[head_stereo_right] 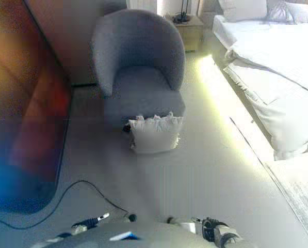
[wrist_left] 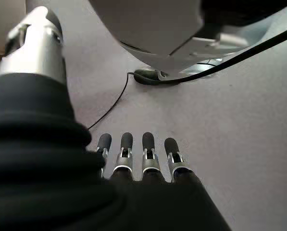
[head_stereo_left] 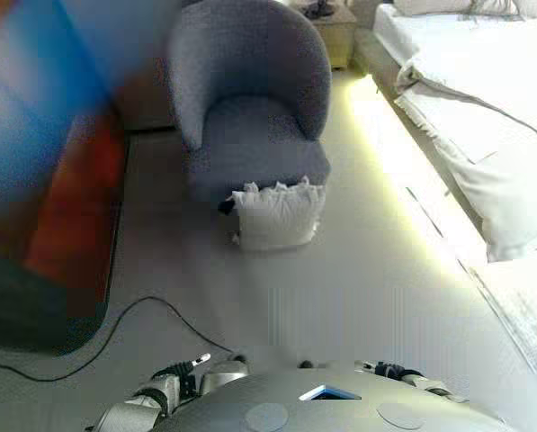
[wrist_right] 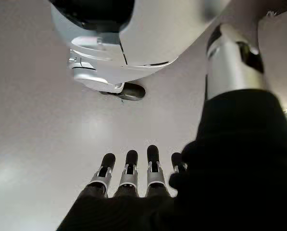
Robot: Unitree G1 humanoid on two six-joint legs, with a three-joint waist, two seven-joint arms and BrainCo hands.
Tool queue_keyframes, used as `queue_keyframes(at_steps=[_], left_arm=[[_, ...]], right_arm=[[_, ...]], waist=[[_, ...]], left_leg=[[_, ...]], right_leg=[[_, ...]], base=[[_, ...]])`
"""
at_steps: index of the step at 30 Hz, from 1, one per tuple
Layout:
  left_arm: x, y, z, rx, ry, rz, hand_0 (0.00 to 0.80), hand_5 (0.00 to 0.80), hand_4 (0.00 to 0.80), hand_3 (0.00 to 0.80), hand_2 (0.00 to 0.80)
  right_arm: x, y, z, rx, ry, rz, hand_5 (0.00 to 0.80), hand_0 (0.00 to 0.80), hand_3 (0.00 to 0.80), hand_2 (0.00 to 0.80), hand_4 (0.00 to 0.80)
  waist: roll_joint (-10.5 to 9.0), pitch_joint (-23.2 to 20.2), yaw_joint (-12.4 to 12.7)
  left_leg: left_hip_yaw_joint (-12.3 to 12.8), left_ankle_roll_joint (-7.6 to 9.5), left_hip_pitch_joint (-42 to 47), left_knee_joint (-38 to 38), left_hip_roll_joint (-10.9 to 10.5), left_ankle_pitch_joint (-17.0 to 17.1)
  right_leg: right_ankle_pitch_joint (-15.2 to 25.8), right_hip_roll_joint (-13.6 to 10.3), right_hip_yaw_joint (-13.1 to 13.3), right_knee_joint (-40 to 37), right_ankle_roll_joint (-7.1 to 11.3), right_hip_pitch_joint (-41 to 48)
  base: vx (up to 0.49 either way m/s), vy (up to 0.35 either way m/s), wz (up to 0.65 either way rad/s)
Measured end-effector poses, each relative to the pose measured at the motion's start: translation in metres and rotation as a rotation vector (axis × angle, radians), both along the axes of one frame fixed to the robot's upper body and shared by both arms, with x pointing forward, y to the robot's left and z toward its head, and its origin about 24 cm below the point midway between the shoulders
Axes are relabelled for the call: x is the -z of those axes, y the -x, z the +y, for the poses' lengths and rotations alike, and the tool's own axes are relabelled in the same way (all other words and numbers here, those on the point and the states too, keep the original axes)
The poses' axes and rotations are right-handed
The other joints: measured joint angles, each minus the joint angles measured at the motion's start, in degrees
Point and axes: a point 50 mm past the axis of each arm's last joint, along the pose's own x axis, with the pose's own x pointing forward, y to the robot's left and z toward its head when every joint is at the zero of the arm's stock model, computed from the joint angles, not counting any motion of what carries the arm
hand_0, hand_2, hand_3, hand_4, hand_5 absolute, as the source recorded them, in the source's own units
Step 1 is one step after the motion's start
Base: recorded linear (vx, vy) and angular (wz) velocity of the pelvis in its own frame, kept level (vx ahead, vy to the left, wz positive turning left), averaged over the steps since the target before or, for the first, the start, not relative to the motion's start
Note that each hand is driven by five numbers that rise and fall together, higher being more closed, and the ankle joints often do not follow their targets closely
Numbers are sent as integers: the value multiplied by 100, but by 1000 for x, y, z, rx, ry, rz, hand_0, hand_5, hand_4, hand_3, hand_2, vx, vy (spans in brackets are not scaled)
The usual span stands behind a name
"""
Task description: Pick up the cushion and take it to the sofa
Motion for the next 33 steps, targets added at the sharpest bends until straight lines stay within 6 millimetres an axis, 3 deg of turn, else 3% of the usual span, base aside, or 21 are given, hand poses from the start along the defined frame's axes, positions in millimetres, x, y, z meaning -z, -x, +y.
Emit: queue_keyframes(at_steps=[29, 33], left_arm=[[1, 5, 0, 25, 11, 16, 0, 0, 0, 0, 0], [0, 2, 1, 24, 7, 16, 0, 0, 0, 0, 0]], right_arm=[[1, 7, 0, 4, -11, 15, 0, 0, 0, 0, 0], [0, 3, 1, -1, -12, 8, 0, 0, 0, 0, 0]], waist=[[-46, -96, 8], [-80, -38, 17]], left_leg=[[-88, -3, -17, 40, 9, 4], [-120, -68, -288, 527, 51, -92]], right_leg=[[-11, 41, -77, -3, -7, 17], [-84, 88, -24, 58, -67, -58]], base=[[19, -24, 1], [-74, -159, 11]])
